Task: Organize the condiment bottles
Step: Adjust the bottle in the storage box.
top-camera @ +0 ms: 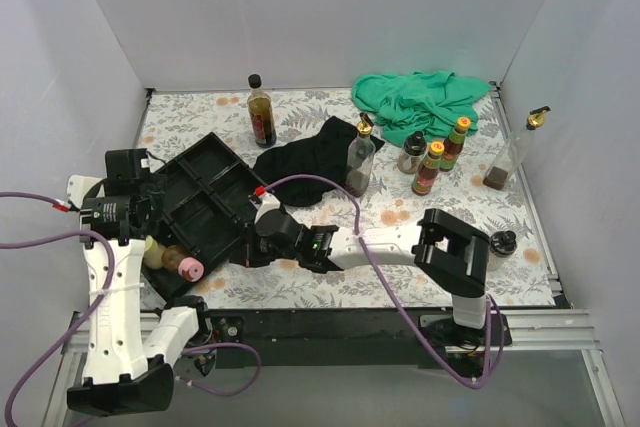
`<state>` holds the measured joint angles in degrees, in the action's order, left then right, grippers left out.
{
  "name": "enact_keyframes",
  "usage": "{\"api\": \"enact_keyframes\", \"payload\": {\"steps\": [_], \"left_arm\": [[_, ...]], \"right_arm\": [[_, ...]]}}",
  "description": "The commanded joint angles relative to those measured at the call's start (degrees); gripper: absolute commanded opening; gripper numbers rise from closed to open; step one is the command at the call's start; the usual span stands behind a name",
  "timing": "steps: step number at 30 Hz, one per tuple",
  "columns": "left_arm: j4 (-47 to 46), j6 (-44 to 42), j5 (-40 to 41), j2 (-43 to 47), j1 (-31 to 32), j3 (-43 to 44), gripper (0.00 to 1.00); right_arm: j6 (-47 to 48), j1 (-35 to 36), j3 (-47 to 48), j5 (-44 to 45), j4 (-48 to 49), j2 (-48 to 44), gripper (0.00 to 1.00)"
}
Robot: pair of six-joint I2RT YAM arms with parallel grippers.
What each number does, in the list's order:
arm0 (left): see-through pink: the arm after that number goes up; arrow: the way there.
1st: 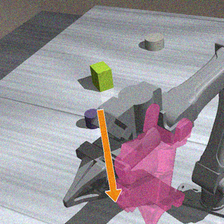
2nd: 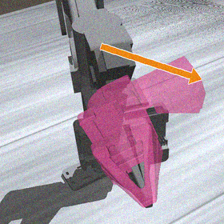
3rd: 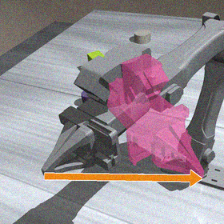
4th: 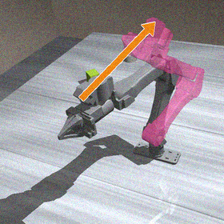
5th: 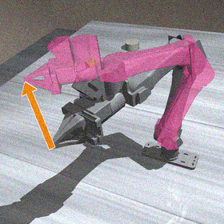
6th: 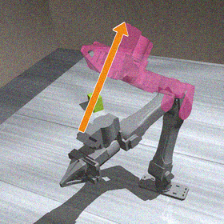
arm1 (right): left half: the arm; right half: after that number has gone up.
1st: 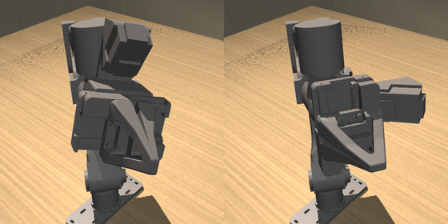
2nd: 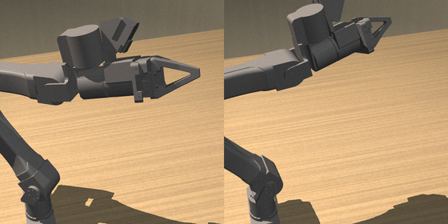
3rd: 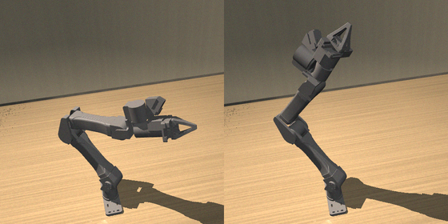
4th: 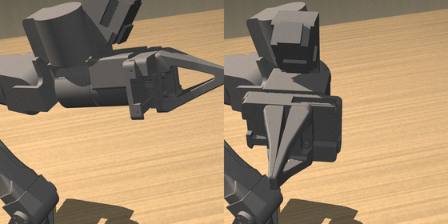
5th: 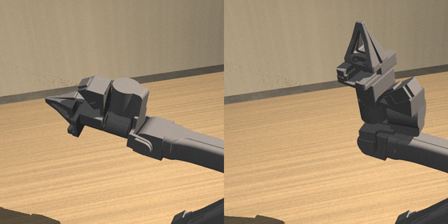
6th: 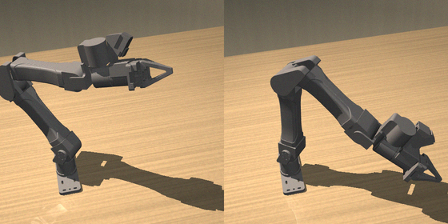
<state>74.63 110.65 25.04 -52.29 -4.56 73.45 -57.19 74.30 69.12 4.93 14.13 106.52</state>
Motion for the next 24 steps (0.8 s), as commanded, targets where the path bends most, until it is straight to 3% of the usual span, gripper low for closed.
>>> {"api": "enact_keyframes", "payload": {"steps": [1,9,13,21,24], "left_arm": [[3.94,0.89,1.16,-1.41,-0.19,-1.56,0.65],[5.00,4.56,-2.71,0.17,-0.19,1.60,0.65],[4.83,8.61,-2.27,0.61,-0.28,6.70,0.65],[-10.09,3.27,-7.72,5.62,-0.28,6.62,0.67],[-11.52,3.08,-7.55,7.11,-0.19,6.88,0.68]], "right_arm": [[-2.49,0.49,3.12,-0.70,8.97,2.90,0.01],[-1.70,0.49,3.82,-10.46,21.19,10.28,0.01],[-2.49,1.11,5.14,-8.98,22.70,12.48,0.01],[-4.42,1.28,6.29,-5.72,22.52,14.77,0.01],[-5.48,1.55,7.16,-5.63,21.56,16.08,0.01]]}}
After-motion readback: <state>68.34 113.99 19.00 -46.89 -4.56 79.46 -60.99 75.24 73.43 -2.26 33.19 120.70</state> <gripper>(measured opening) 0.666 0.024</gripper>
